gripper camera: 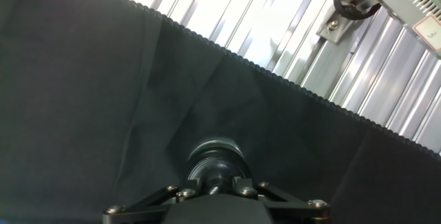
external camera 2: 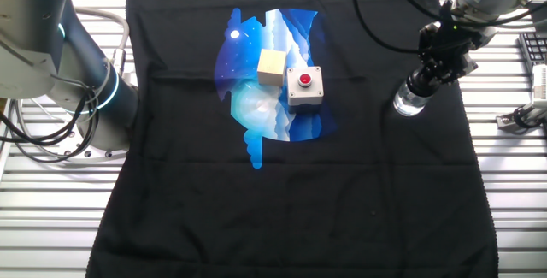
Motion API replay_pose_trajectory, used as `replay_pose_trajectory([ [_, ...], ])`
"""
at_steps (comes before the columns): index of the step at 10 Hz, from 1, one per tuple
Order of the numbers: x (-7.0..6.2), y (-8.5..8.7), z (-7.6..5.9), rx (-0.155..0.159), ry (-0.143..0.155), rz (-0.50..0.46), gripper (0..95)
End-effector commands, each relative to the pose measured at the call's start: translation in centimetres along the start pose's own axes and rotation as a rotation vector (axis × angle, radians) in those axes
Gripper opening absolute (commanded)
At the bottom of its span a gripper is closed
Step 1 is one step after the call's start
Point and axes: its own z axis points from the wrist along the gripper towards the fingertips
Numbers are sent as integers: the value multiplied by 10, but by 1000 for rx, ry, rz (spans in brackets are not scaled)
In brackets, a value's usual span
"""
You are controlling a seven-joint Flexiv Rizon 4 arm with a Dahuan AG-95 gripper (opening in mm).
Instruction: Screw the lid onto the jar
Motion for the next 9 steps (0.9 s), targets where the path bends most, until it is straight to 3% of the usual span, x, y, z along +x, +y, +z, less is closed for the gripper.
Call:
replay_pose_trajectory([
  [1,0,0,1,3,1,1,0],
  [9,-1,-1,3,-3,3,16,0],
])
